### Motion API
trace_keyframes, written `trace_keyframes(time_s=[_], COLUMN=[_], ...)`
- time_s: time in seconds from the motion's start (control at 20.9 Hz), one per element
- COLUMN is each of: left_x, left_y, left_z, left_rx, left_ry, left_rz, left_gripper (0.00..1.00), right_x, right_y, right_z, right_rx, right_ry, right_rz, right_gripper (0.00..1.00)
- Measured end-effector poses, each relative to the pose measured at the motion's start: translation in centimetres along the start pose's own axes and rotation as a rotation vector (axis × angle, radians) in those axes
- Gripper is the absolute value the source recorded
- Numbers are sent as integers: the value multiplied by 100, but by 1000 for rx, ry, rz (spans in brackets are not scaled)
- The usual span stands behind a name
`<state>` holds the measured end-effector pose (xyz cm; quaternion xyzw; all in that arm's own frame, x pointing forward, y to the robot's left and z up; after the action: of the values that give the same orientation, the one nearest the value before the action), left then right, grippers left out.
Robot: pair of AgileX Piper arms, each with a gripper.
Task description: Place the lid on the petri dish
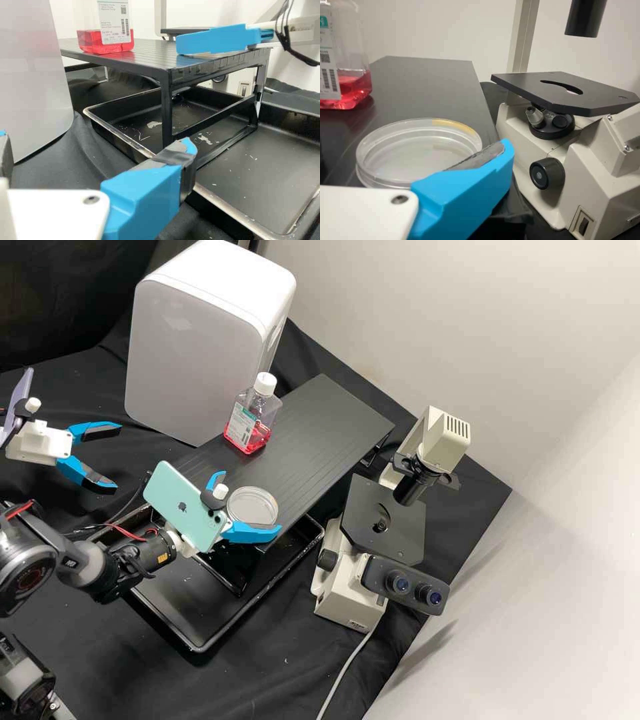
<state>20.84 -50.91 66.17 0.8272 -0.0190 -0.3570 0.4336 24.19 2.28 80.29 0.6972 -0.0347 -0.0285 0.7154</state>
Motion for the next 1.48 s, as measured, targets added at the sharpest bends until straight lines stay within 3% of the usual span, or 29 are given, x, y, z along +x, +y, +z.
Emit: trace_keyframes(time_s=[0.53,0.96,1.48], left_x=[6,18,18], left_y=[5,18,18], left_z=[1,-1,-1], left_rx=[0,-1,2], left_ry=[-1,2,2], left_rz=[2,9,9], left_gripper=[100,100,100], right_x=[201,292,357], right_y=[-68,-121,-117], right_z=[-50,-122,-126], right_rx=[3,-12,-41], right_ry=[-15,-13,-10], right_rz=[9,15,35], right_gripper=[100,100,100])
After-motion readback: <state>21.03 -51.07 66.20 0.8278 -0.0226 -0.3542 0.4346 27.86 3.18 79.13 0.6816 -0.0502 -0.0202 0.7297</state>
